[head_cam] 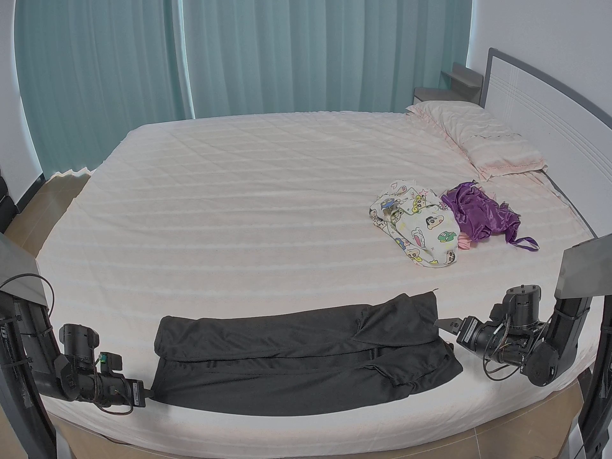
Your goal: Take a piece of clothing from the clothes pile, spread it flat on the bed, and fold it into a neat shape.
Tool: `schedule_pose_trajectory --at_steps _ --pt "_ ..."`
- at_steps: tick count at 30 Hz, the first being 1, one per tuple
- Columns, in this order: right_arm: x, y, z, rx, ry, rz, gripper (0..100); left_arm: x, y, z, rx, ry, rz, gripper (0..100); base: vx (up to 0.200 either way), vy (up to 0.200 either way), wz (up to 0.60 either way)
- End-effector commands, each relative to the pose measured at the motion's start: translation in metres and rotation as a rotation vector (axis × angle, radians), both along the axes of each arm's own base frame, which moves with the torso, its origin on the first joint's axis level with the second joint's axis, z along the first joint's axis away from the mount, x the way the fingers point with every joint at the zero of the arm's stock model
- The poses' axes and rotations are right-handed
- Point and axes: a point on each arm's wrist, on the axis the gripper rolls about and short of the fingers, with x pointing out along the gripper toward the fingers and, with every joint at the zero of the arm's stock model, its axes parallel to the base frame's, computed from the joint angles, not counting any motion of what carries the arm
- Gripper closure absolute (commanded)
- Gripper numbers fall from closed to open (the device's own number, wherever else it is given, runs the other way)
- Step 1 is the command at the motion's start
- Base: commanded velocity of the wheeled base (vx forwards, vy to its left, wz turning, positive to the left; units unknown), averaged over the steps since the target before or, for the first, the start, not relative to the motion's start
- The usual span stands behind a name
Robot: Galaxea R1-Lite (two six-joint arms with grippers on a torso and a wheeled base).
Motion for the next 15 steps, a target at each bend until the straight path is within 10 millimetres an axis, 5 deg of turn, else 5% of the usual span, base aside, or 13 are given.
schedule_pose_trajectory --at_steps 1,2,3,9,15 --pt "0.0 0.0 -0.001 0.0 0.002 0.0 0 -0.001 -0.001 -0.001 0.003 0.007 -0.009 100 0.0 0.0 0.0" --pt "0.0 0.0 -0.001 0.0 0.002 0.0 0 -0.002 -0.001 -0.002 0.017 0.009 -0.015 100 0.0 0.0 0.0" --pt "0.0 0.0 -0.001 0.0 0.002 0.0 0 -0.002 -0.001 -0.002 0.023 0.011 -0.015 0 0.0 0.0 0.0" --pt "0.0 0.0 -0.001 0.0 0.002 0.0 0 -0.003 0.003 0.001 0.041 0.005 0.013 0 0.0 0.0 0.0" --pt "0.0 0.0 0.0 -0.001 0.0 -0.001 0 0.011 0.008 0.024 -0.055 -0.124 0.048 0 0.0 0.0 0.0"
